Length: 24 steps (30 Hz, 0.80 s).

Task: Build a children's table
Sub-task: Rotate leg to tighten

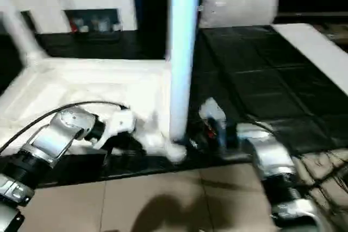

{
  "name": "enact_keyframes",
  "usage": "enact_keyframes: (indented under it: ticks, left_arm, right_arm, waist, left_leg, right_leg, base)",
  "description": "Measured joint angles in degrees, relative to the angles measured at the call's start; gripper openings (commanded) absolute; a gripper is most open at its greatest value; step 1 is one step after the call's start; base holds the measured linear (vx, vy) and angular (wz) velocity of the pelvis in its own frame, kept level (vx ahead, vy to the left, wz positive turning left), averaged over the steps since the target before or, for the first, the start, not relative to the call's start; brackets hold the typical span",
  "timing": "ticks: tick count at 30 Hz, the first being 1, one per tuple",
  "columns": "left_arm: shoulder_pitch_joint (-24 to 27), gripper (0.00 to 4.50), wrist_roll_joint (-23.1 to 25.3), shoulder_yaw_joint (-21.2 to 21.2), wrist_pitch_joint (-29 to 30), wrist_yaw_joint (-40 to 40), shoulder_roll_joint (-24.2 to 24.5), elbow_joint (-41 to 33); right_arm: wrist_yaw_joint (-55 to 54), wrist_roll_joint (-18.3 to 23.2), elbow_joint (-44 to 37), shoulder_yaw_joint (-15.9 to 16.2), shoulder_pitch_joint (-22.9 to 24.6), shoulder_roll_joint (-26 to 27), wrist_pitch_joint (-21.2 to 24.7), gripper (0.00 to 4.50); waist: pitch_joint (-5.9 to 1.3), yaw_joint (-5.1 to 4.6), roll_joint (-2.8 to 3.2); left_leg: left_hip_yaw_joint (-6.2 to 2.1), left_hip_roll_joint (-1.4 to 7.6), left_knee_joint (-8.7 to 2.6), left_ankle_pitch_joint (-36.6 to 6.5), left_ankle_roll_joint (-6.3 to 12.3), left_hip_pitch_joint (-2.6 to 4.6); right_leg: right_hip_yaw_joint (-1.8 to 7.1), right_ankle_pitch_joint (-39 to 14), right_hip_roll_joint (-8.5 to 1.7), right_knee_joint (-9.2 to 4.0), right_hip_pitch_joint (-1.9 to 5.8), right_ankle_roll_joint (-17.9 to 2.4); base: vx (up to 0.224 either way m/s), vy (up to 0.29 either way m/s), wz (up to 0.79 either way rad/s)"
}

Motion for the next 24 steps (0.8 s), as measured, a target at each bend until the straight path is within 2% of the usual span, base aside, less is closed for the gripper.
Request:
enact_keyframes:
  ticks: [3, 5, 9, 10, 11, 12, 13, 15, 19, 24]
  left_arm:
    - [0.07, 0.00, 0.04, 1.35, 3.67, 5.00, -2.94, 0.06]
    - [0.12, 0.00, 0.15, 3.26, 7.32, 10.50, -5.99, 0.42]
    - [0.08, 0.00, 0.17, 5.45, 11.21, 17.08, -10.26, 0.34]
    - [0.09, 0.00, 0.16, 5.78, 11.95, 18.00, -11.06, 0.15]
    - [0.14, 0.00, 0.16, 5.96, 12.34, 18.30, -11.38, -0.06]
    - [0.15, 0.00, 0.16, 5.96, 12.62, 18.58, -11.52, -0.24]
    - [0.16, 0.00, 0.17, 5.95, 12.68, 18.82, -11.54, -0.43]
    - [0.16, 0.00, 0.17, 5.83, 12.64, 18.93, -11.54, -0.67]
    - [0.23, 0.00, -0.01, 3.10, 10.44, 17.19, -11.31, -1.68]
    - [-0.10, 0.00, 0.30, 2.48, 7.02, 15.95, -10.24, -0.12]
  right_arm:
    - [-7.88, -1.11, 1.05, -1.64, -0.96, 2.37, 1.19, 1.90]
    - [-16.51, -2.34, 2.24, -3.60, -2.37, 6.36, 2.83, 1.90]
    - [-26.27, -2.84, 3.76, -6.02, -3.82, 10.38, 3.24, 1.90]
    - [-27.52, -2.85, 4.03, -6.58, -3.90, 10.88, 2.90, 1.90]
    - [-28.08, -2.85, 4.10, -6.73, -3.91, 11.12, 2.65, 2.24]
    - [-28.59, -2.85, 4.12, -6.75, -3.91, 11.24, 2.37, 2.24]
    - [-29.03, -2.82, 4.03, -6.76, -3.90, 11.44, 2.26, 2.58]
    - [-29.37, -2.82, 3.84, -6.77, -3.88, 11.63, 2.45, 2.61]
    - [-30.94, -4.28, 3.63, -6.56, -1.89, 11.32, 0.68, 2.96]
    - [-30.16, -4.12, 1.49, -6.16, 0.47, 11.10, -0.68, 3.37]
  waist:
    - [0.01, -1.50, -0.02]
    - [0.01, -2.56, -0.03]
    - [0.01, -2.85, -0.03]
    - [0.01, -2.77, -0.03]
    - [0.01, -2.73, -0.03]
    - [0.01, -2.67, -0.03]
    - [0.01, -2.59, -0.02]
    - [0.01, -2.44, -0.02]
    - [0.05, -0.72, 0.05]
    - [0.05, 0.20, 0.06]
  left_leg:
    - [0.00, 0.00, -0.01, 0.00, 0.01, 0.04]
    - [0.00, 0.01, 0.00, 0.00, 0.01, -0.01]
    - [-0.02, 0.01, -0.12, -0.05, 0.03, -0.03]
    - [-0.03, 0.02, -0.18, -0.06, 0.07, -0.04]
    - [-0.02, 0.02, -0.22, -0.06, 0.13, -0.06]
    - [-0.03, 0.02, -0.28, -0.06, 0.17, -0.07]
    - [-0.03, 0.02, -0.35, -0.01, 0.25, -0.12]
    - [-0.03, 0.02, -0.38, 0.07, 0.40, -0.23]
    - [-0.02, 0.00, -0.37, 0.07, 0.43, -0.45]
    - [-0.01, -0.01, -0.35, 0.06, 0.35, -0.43]
  right_leg:
    - [-0.03, 0.01, 0.02, -0.22, 0.08, 0.01]
    - [-0.02, 0.02, 0.02, -0.20, 0.03, 0.02]
    - [-0.04, 0.02, 0.04, -0.20, 0.01, 0.01]
    - [-0.05, 0.02, 0.05, -0.20, 0.00, 0.01]
    - [-0.05, 0.02, 0.05, -0.19, -0.01, 0.01]
    - [-0.05, 0.01, 0.05, -0.20, -0.04, 0.02]
    - [-0.05, -0.01, 0.06, -0.20, -0.09, 0.02]
    - [-0.05, -0.03, 0.06, -0.20, -0.18, 0.01]
    - [-0.04, 0.00, 0.01, -0.19, -0.32, -0.04]
    - [-0.01, 0.00, 0.02, -0.18, -0.32, -0.02]
  base:
    - [0.000, 0.000, 0.00]
    - [0.000, 0.000, 0.00]
    - [0.000, 0.000, 0.00]
    - [0.000, 0.000, 0.00]
    - [0.000, 0.000, 0.00]
    - [0.000, 0.000, 0.00]
    - [0.000, 0.000, 0.00]
    - [0.000, 0.000, 0.00]
    - [0.000, 0.000, 0.00]
    - [0.000, 0.000, 0.00]
